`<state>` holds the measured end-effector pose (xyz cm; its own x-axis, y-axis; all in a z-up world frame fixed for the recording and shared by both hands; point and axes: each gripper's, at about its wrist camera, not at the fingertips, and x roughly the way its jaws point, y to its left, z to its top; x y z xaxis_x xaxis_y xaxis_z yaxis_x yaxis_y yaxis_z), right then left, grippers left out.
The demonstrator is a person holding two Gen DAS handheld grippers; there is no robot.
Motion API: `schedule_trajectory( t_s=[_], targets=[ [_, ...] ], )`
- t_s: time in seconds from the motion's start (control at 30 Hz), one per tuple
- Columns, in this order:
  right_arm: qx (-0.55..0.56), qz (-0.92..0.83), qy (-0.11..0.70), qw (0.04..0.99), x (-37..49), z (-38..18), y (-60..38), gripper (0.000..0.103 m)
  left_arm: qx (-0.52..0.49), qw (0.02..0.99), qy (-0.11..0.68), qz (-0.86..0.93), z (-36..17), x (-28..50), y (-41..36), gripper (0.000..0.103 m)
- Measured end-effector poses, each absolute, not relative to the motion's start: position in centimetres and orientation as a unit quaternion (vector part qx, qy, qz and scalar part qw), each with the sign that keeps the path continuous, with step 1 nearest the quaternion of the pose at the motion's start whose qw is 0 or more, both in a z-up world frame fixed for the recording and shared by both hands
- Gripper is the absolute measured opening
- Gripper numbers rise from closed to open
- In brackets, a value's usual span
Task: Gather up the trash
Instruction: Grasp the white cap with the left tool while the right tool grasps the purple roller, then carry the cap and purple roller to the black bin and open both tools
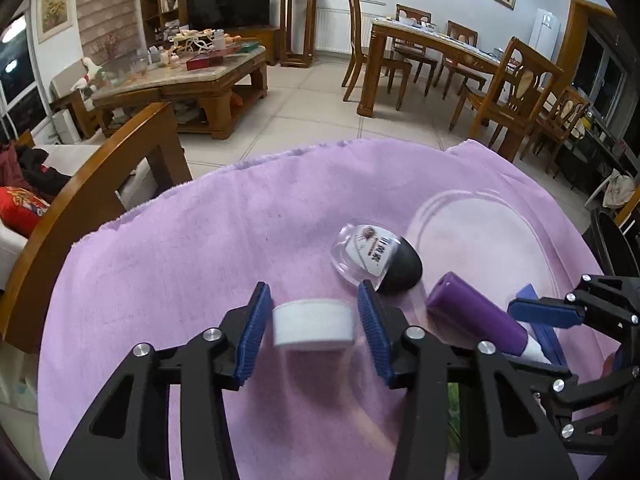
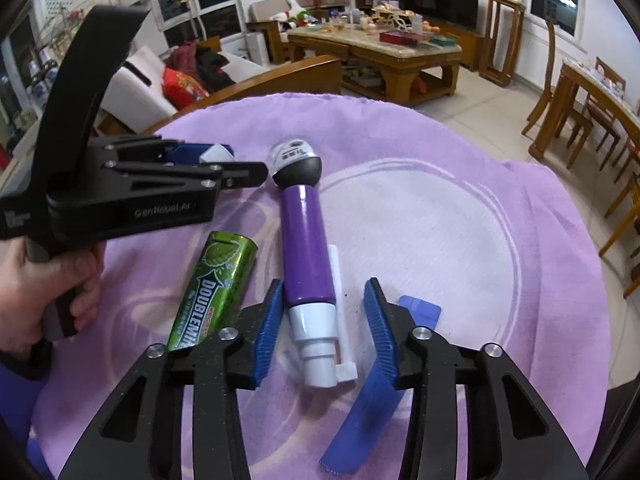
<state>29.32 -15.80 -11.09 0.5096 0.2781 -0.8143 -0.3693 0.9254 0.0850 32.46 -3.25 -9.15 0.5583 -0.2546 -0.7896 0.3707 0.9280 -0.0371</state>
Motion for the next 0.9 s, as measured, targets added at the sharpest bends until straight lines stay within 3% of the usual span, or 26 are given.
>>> schedule_trajectory(
  t_s=[0.07, 0.53, 0.9],
  targets=[
    [-0.048, 0.189, 0.458, 0.867, 29.4, -11.1, -15.7, 0.030, 0.072, 0.881, 0.433, -0.176, -9.1, 32.5, -3.3, 0.036],
    [0.054, 0.214, 0.411, 0.884, 25.1, -7.1, -20.2, 0.030, 0.044, 0.894, 0.394, -0.209, -4.9, 27.2, -1.5, 0.036],
    [0.125, 0.177, 0.348, 0.912, 17.4, -3.0, -31.1, 0.030, 0.065, 0.886, 0.341, -0.307, -0.4, 21.0, -11.9, 0.036]
  ],
)
